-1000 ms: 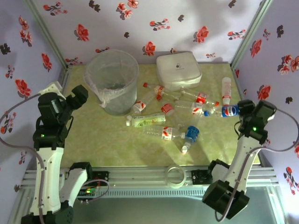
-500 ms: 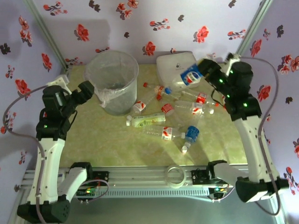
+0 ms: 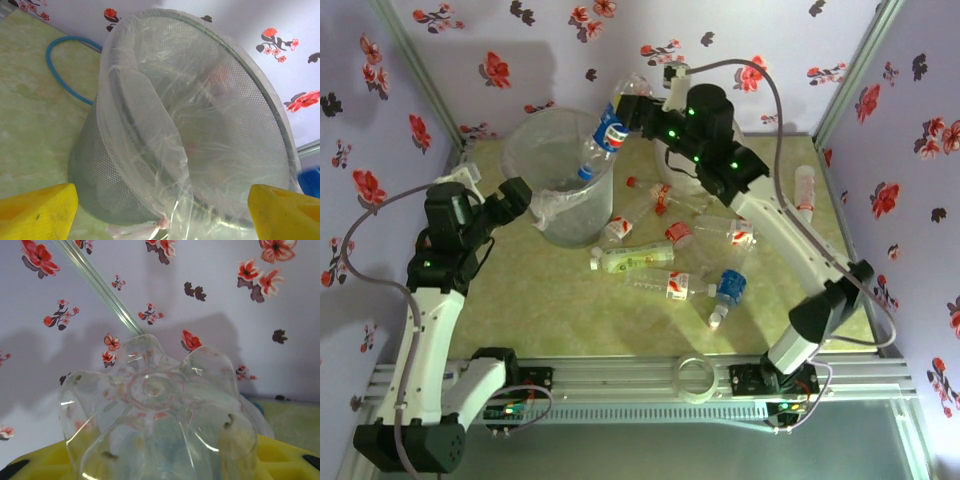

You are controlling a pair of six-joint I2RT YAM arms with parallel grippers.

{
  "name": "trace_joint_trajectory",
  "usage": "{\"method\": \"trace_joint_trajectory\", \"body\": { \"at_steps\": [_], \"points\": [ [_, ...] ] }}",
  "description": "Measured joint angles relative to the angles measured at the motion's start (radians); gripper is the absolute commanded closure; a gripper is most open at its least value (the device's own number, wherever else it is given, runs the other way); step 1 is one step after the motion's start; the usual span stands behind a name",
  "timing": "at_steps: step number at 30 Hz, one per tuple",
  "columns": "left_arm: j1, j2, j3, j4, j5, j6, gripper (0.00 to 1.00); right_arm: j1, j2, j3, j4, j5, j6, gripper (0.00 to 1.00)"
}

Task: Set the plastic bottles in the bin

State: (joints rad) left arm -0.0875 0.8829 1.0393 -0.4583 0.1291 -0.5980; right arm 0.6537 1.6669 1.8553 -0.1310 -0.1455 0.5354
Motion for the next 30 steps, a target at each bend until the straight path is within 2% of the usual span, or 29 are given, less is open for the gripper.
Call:
{"method": "trace_joint_trajectory", "body": {
  "at_steps": [6, 14, 18, 25, 30],
  "points": [
    [-0.006, -0.029, 0.058, -0.044, 0.003, 0.057, 0.13, 0.011, 0.164, 0.192, -0.083, 0.047, -0.082, 0.46],
    [-0.013, -0.029, 0.056, -0.054, -0.012, 0.091, 0.12, 0.074, 0.266, 0.216, -0.217, 0.08, -0.171, 0.42],
    [-0.013, -0.036, -0.01, -0.031, -0.1, 0.109, 0.12, 0.102, 0.279, 0.218, -0.274, 0.103, -0.204, 0.34],
    [-0.013, 0.006, -0.068, -0.023, -0.169, 0.111, 0.12, 0.122, 0.276, 0.234, -0.344, 0.145, -0.262, 0.06],
    [-0.013, 0.014, -0.068, -0.007, -0.179, 0.111, 0.12, 0.121, 0.232, 0.234, -0.399, 0.183, -0.276, 0.05]
  ]
}}
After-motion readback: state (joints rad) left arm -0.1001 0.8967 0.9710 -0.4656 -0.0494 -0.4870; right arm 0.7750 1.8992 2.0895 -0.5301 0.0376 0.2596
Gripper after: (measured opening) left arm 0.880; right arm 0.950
